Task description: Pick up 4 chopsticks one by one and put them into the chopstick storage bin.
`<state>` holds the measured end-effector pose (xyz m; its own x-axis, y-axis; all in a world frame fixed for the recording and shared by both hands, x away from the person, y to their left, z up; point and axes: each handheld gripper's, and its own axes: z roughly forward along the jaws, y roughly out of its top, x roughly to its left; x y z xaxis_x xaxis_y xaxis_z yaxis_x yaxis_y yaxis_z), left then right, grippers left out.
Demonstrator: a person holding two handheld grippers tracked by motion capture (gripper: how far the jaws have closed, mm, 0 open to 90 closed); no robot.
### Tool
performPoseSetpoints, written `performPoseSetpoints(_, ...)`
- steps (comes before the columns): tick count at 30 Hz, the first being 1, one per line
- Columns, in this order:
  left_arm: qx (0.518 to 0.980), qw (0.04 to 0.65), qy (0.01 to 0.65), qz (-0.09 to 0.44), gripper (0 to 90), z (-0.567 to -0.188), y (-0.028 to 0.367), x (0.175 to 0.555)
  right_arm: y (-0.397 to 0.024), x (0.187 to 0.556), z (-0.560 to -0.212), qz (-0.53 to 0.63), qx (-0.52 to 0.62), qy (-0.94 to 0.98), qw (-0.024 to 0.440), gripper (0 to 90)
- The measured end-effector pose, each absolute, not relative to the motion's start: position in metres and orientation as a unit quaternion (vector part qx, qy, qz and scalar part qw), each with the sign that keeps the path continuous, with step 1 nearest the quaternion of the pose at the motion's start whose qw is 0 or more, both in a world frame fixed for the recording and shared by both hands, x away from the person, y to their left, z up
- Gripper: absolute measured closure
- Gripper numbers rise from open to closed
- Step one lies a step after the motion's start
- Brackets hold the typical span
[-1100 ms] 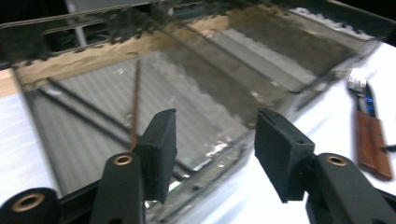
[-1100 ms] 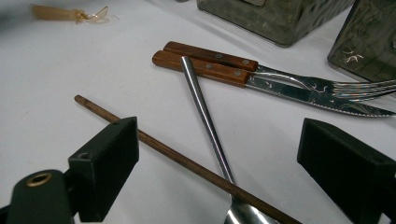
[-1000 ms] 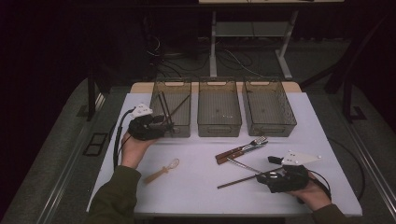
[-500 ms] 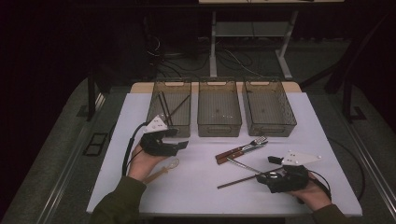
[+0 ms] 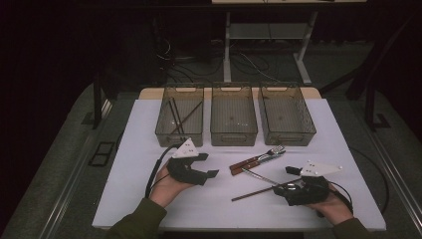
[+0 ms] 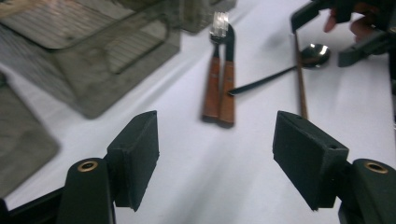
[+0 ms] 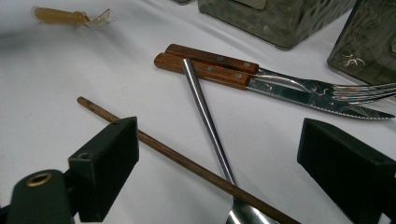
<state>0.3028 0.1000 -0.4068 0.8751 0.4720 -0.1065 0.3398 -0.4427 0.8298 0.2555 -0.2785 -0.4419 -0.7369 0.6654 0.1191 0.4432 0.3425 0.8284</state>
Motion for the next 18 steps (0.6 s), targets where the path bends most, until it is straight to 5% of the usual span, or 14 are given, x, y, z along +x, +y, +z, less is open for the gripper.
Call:
performPoseSetpoints(10, 0.853, 0.471, 0.219, 0.039, 32.9, -0.415, 0.083, 0.297, -0.278, 0.256, -0.442, 0.459, 0.343, 0.811, 0.121, 12.4)
performPoseSetpoints(18, 0.861, 0.469, 0.197, 0.004, 48.7, -0.426, 0.064, 0.289, -0.278, 0.255, -0.442, 0.458, 0.342, 0.812, 0.121, 12.4)
